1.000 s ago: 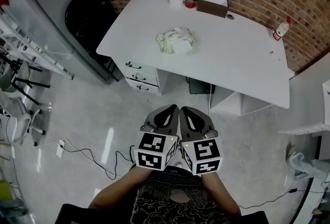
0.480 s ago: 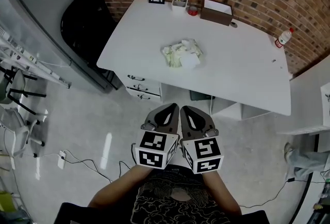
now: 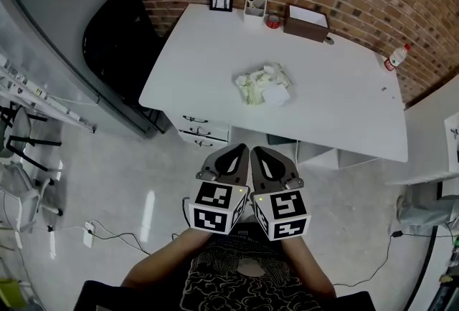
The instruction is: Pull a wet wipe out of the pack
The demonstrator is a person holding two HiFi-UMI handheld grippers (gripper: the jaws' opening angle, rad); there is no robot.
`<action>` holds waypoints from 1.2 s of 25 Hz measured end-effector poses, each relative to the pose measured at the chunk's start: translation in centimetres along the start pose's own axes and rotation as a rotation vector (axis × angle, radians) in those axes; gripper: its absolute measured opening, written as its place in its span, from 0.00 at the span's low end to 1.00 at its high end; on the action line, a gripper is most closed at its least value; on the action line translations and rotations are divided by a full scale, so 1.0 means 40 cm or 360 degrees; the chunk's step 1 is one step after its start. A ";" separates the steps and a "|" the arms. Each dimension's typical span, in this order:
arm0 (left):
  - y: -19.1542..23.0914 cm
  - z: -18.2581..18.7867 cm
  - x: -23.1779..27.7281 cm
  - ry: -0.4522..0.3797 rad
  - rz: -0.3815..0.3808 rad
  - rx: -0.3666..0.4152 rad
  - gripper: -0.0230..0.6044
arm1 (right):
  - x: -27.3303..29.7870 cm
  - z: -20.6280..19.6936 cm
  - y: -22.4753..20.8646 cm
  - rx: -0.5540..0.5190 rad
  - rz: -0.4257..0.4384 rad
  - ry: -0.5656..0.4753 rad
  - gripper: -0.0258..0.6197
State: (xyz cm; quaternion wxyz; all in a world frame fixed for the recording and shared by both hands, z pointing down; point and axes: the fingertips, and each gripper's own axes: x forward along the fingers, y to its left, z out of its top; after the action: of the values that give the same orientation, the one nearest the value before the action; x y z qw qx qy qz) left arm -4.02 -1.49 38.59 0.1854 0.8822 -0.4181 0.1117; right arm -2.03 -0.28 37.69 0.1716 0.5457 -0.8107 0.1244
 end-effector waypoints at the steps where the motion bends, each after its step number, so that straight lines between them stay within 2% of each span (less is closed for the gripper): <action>1: 0.006 0.001 0.001 0.0000 -0.0005 -0.0001 0.05 | 0.006 0.002 0.002 0.0001 -0.0003 0.0001 0.07; 13: 0.056 0.027 0.060 -0.0012 -0.0026 0.0025 0.05 | 0.073 0.024 -0.038 0.0015 -0.0056 -0.0018 0.07; 21: 0.076 0.054 0.154 0.0004 -0.0015 0.0034 0.05 | 0.140 0.046 -0.124 0.0016 -0.0062 -0.0015 0.07; 30: 0.107 0.077 0.289 0.0051 0.0008 -0.0010 0.05 | 0.234 0.051 -0.236 0.0013 -0.0050 0.0055 0.07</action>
State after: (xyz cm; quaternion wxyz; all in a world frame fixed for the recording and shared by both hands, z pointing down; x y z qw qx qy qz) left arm 0.00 -13.33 40.87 0.1945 0.8786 -0.4178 0.1250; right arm 3.19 -12.49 39.84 0.1854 0.5569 -0.7984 0.1344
